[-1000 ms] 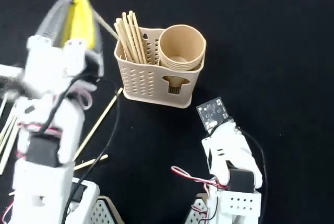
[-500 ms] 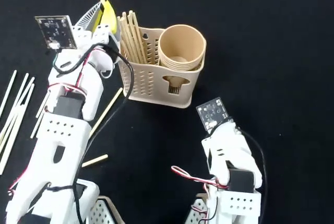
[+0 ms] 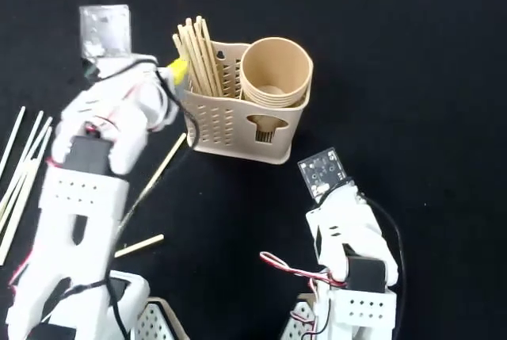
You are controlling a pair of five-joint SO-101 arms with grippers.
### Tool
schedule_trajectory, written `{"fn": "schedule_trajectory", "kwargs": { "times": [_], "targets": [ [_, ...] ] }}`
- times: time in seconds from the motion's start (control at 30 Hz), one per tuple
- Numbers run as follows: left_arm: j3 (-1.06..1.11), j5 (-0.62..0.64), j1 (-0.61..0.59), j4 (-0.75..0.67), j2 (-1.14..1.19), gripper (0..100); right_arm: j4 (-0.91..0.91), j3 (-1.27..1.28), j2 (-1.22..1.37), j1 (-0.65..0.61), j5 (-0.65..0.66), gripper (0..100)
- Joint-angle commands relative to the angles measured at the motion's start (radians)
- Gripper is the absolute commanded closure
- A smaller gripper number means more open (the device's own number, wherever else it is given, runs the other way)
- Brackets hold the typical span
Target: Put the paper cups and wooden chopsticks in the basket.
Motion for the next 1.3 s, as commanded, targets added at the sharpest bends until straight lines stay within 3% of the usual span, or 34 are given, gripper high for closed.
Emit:
{"fn": "schedule_trajectory", "kwargs": {
  "times": [0.0, 0.17, 0.5, 0.73, 1.07, 1.27],
  "targets": [
    [-0.239, -0.092, -0.088, 0.287, 0.043, 81, -0.014, -0.002, -0.071, -0.012, 0.003, 94.6],
    [-0.400, -0.250, -0.222, 0.560, 0.255, 81, -0.012, -0.002, -0.071, -0.012, 0.003, 94.6],
    [-0.659, -0.597, -0.446, 0.598, 0.852, 81, -0.011, -0.002, -0.071, -0.012, 0.003, 94.6],
    [-1.035, -0.626, -0.515, 0.601, 1.280, 81, -0.011, -0.002, -0.071, -0.014, 0.003, 94.6],
    [-1.626, -0.707, -0.510, 0.836, 1.798, 82, -0.011, -0.002, -0.071, -0.014, 0.003, 94.6],
    [-1.824, -0.707, -0.526, 0.853, 1.956, 97, -0.011, -0.002, -0.071, -0.012, 0.003, 94.6]
  ]
}}
